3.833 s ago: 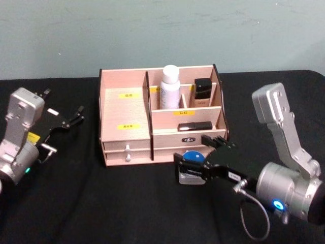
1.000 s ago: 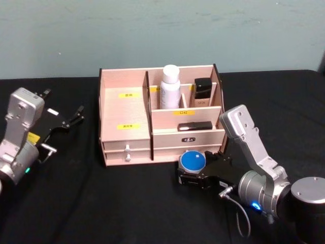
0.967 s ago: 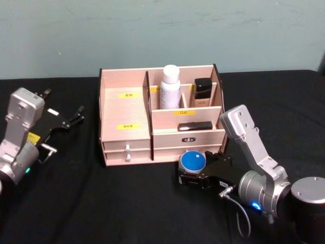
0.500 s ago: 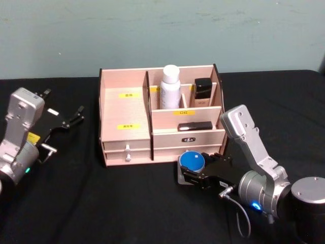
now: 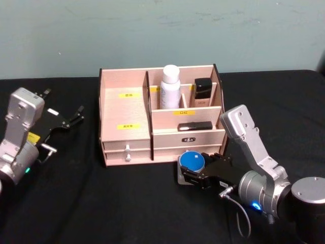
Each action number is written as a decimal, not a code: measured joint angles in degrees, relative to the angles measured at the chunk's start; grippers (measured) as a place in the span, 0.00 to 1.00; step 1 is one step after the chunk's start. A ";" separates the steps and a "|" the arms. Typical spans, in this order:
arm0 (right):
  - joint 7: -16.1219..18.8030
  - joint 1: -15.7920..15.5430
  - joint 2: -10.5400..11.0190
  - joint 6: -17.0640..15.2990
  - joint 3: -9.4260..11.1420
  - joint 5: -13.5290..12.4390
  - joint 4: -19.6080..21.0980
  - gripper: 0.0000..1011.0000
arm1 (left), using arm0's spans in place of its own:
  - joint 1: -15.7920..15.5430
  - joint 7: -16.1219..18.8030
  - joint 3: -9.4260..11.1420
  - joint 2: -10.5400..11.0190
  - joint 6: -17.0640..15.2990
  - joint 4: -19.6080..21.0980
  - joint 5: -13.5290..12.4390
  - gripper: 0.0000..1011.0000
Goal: Pick up the facial cleanser and watermelon frost from the table and place them into the tiered storage box.
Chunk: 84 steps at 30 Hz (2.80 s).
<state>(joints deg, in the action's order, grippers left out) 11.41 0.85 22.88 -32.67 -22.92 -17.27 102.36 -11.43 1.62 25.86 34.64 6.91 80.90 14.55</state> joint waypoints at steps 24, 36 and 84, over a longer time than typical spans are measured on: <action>7.64 6.02 -0.53 0.68 -1.66 0.08 5.01 0.70 | 0.00 0.00 0.00 0.00 0.00 0.00 0.00 1.00; 8.76 13.23 -4.31 0.82 -7.07 1.28 0.74 0.70 | 0.00 0.00 0.00 0.00 0.00 0.00 0.00 1.00; 9.08 23.21 -13.16 2.88 -7.87 6.42 -16.87 0.70 | 0.00 0.00 0.00 0.00 0.00 0.00 0.00 1.00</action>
<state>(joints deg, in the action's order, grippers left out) 20.49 24.05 9.73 -29.79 -30.80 -10.84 85.49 -11.43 1.62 25.86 34.65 6.91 80.90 14.55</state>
